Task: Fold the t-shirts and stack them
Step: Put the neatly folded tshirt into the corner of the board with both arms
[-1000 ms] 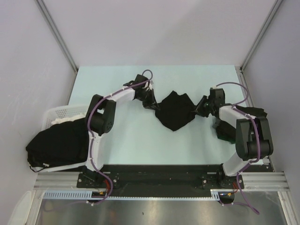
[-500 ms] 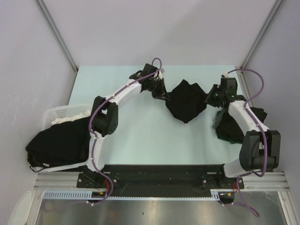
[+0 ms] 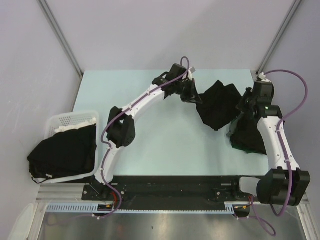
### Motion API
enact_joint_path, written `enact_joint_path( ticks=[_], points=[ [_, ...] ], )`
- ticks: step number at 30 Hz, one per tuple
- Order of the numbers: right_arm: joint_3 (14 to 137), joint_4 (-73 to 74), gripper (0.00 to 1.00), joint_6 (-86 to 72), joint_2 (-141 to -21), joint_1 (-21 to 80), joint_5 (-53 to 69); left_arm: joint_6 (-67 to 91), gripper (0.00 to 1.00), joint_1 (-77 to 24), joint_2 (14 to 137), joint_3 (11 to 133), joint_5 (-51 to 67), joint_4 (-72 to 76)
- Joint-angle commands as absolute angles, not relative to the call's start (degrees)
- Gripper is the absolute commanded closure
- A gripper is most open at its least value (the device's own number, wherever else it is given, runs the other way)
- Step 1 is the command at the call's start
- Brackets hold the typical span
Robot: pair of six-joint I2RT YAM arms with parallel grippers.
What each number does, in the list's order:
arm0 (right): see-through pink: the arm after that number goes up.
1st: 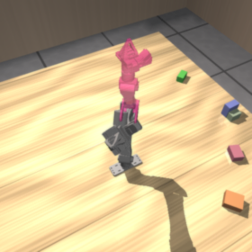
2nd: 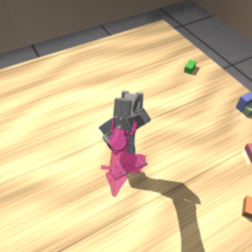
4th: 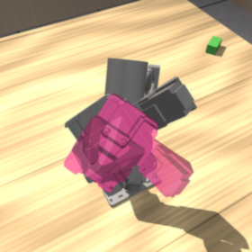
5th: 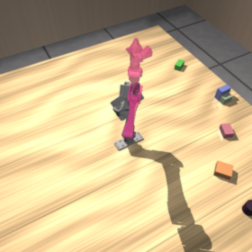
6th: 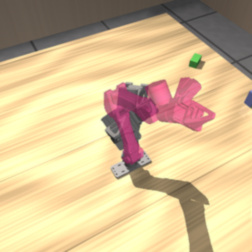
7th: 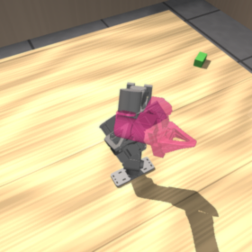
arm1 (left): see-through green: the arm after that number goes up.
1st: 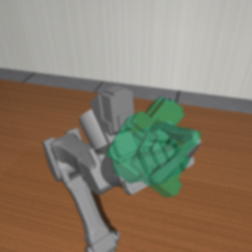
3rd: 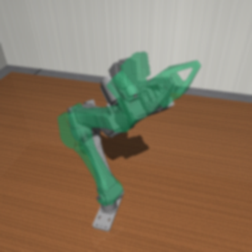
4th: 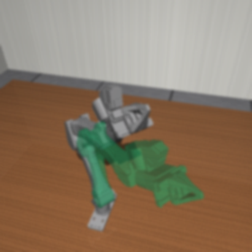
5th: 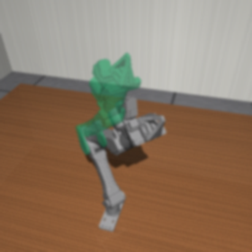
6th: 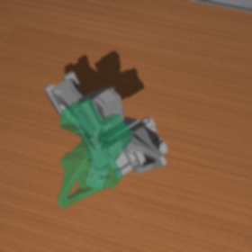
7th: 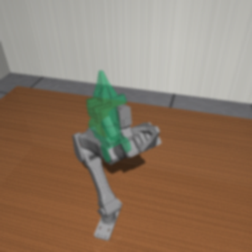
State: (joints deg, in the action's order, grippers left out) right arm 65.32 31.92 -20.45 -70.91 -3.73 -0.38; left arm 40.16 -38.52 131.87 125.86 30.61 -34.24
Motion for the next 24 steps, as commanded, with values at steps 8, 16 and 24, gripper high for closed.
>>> enact_joint_path(
  ticks=[8, 16, 24],
  points=[
    [68.99, 38.23, 1.00, -12.84, -61.97, -9.58, -12.90, 47.37, 1.00, -44.64, 130.87, 129.02, 30.67, -26.02],
    [68.03, 38.85, 1.00, -6.52, -58.28, -9.58, -21.78, 53.16, 1.00, -48.60, 131.31, 129.98, 30.06, -14.16],
    [64.87, 36.56, 1.00, -1.23, -55.64, -10.02, -30.40, 59.06, 1.00, -52.12, 137.11, 136.67, 33.40, -8.62]
  ],
)
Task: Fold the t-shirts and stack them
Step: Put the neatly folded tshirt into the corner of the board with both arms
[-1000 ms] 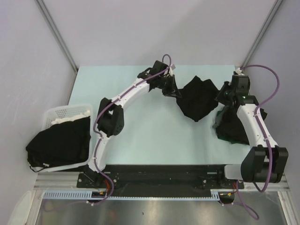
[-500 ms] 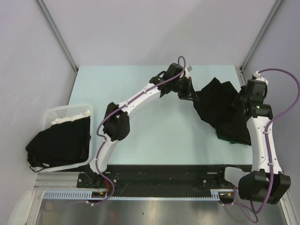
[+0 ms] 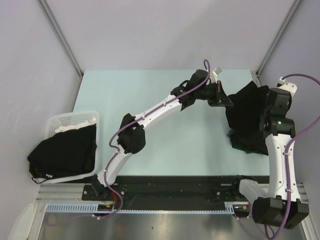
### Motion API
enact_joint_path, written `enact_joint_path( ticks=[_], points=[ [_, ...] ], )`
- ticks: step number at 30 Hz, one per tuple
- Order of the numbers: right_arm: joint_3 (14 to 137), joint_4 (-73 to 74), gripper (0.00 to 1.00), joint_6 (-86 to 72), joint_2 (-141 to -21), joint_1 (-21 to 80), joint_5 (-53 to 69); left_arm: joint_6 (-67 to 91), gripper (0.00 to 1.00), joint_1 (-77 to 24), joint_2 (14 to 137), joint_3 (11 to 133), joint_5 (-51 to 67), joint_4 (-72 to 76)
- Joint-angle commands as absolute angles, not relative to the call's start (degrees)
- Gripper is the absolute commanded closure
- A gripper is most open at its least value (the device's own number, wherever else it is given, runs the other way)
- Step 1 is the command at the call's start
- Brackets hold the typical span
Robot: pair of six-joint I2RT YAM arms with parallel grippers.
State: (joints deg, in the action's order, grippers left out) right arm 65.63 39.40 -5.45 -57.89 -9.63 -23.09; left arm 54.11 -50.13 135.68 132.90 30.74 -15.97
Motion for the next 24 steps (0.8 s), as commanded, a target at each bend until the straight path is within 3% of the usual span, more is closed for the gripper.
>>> enact_joint_path(
  ticks=[1, 12, 24],
  points=[
    [64.60, 36.65, 1.00, -0.88, -55.37, -10.02, -32.06, 59.85, 1.00, -52.82, 137.28, 136.67, 33.22, -8.00],
    [55.47, 34.11, 1.00, 3.69, -49.93, -9.58, -43.94, 62.13, 1.00, -55.81, 142.37, 139.04, 34.10, -5.19],
    [56.34, 33.38, 1.00, 0.28, -52.38, -12.12, -45.01, 64.07, 1.00, -55.99, 145.28, 142.03, 34.89, -2.20]
  ],
)
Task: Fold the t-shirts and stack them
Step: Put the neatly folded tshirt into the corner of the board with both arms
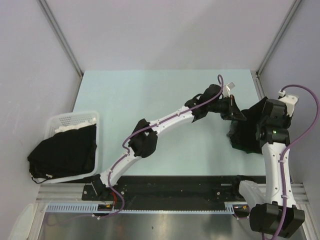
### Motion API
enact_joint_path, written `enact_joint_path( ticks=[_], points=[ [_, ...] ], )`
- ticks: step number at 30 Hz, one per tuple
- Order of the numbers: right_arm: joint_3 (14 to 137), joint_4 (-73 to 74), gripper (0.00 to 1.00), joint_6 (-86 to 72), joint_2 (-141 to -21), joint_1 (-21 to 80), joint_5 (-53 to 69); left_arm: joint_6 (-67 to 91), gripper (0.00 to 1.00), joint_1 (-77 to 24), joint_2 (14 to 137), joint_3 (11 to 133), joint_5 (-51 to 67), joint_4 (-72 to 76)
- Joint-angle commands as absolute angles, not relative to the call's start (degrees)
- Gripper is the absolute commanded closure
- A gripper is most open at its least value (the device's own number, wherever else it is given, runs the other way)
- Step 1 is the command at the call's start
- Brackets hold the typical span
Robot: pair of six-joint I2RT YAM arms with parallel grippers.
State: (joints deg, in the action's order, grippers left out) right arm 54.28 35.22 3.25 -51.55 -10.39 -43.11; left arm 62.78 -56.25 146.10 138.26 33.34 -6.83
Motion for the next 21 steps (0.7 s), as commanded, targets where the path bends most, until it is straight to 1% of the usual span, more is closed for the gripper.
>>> enact_joint_path(
  ticks=[1, 2, 5, 7, 9, 14, 16, 21],
  points=[
    [57.12, 34.96, 1.00, -2.26, -52.47, -12.48, -44.13, 64.16, 1.00, -55.73, 145.63, 142.21, 34.81, -2.11],
    [57.56, 38.72, 1.00, -7.85, -52.56, -12.92, -42.90, 64.07, 1.00, -55.46, 145.81, 142.21, 34.80, -2.02],
    [59.06, 45.06, 1.00, -18.32, -52.30, -14.59, -36.49, 63.46, 1.00, -54.49, 146.16, 142.29, 33.84, -1.58],
    [59.24, 47.36, 1.00, -21.34, -52.29, -15.11, -34.19, 64.07, 1.00, -53.79, 146.60, 142.29, 33.92, -0.27],
    [60.03, 51.05, 1.00, -23.72, -51.68, -15.38, -35.41, 64.68, 1.00, -53.53, 147.48, 142.38, 34.19, -0.18],
    [63.88, 57.90, 1.00, -24.69, -47.47, -15.56, -37.44, 64.86, 1.00, -53.53, 148.62, 142.29, 34.72, 2.11],
    [64.77, 57.83, 1.00, -22.59, -45.44, -15.64, -37.53, 65.56, 1.00, -53.53, 149.15, 142.38, 34.72, 3.42],
    [64.78, 58.54, 1.00, -18.73, -45.88, -16.17, -40.00, 67.50, 1.00, -53.61, 150.47, 143.79, 34.02, 5.79]
  ],
)
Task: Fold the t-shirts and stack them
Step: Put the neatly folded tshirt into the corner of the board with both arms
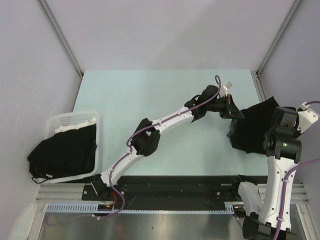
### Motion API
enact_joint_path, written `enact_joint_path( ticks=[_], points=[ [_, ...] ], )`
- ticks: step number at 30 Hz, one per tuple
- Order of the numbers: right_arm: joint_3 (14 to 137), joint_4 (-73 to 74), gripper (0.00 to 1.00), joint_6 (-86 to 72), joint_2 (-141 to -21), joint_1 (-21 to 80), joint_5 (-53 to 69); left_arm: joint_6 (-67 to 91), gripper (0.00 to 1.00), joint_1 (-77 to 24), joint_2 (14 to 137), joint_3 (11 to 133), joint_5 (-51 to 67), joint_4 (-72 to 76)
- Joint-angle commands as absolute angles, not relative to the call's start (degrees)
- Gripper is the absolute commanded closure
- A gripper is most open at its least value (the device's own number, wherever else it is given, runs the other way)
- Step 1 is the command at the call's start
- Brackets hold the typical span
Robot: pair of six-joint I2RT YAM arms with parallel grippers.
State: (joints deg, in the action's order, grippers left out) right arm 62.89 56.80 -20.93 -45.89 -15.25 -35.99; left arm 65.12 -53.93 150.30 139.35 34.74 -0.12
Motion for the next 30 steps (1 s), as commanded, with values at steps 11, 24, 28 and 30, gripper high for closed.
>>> enact_joint_path(
  ticks=[11, 24, 28, 30],
  points=[
    [64.25, 57.92, 1.00, -22.93, -50.45, -16.61, -36.83, 67.85, 1.00, -53.53, 151.08, 143.88, 34.45, 6.24],
    [56.44, 48.26, 1.00, -16.88, -52.38, -17.32, -42.27, 69.17, 1.00, -53.53, 151.43, 143.35, 37.35, 6.24],
    [54.32, 45.36, 1.00, -16.17, -52.38, -17.40, -42.45, 69.08, 1.00, -53.53, 151.61, 143.35, 37.35, 5.98],
    [53.88, 43.78, 1.00, -15.74, -52.91, -17.49, -43.15, 69.52, 1.00, -53.44, 151.87, 143.44, 37.53, 6.24]
  ],
)
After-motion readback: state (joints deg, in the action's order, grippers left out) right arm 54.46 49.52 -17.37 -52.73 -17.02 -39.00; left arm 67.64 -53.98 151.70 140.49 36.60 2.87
